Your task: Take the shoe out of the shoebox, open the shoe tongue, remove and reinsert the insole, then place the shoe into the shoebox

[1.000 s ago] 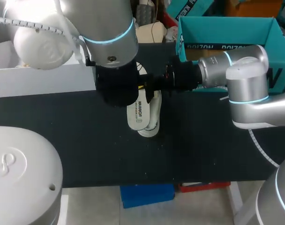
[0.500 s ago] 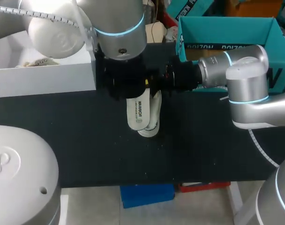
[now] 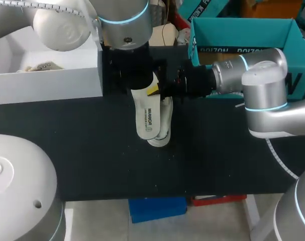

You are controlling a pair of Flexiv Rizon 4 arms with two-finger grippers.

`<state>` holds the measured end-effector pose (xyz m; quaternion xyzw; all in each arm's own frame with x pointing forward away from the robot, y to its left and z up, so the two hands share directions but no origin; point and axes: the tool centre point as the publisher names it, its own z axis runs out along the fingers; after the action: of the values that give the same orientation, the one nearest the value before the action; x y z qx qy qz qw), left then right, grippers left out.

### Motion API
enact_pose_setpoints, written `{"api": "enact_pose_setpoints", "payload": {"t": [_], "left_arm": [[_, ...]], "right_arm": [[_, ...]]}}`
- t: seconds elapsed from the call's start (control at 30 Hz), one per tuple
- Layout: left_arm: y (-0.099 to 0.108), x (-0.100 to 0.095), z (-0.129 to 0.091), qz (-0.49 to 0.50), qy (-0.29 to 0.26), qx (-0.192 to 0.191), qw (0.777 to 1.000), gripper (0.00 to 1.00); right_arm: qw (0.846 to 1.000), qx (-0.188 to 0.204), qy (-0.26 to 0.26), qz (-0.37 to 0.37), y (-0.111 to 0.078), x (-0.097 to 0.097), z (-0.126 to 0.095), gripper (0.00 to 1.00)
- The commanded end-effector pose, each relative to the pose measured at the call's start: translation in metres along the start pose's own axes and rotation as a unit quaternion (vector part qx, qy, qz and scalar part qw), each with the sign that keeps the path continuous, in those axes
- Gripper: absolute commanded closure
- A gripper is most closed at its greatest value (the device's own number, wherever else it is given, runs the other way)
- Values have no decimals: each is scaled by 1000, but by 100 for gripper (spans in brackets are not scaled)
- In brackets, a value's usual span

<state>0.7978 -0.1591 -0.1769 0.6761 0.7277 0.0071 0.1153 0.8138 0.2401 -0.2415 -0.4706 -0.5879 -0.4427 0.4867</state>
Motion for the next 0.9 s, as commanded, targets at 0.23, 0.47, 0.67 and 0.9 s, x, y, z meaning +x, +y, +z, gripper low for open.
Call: {"api": "enact_pose_setpoints", "payload": {"t": [0.23,0.47,0.67,0.9], "left_arm": [[49,7,3,-8,-3,3,1000,0],[83,10,8,-16,-4,3,1000,0],[109,14,13,-24,-2,-2,1000,0],[136,14,16,-34,-11,1,999,0]], "right_arm": [[1000,0,-1,0,0,0,1,100],[1000,0,-1,0,0,0,1,100],[1000,0,-1,0,0,0,1,100],[1000,0,-1,0,0,0,1,100]]}}
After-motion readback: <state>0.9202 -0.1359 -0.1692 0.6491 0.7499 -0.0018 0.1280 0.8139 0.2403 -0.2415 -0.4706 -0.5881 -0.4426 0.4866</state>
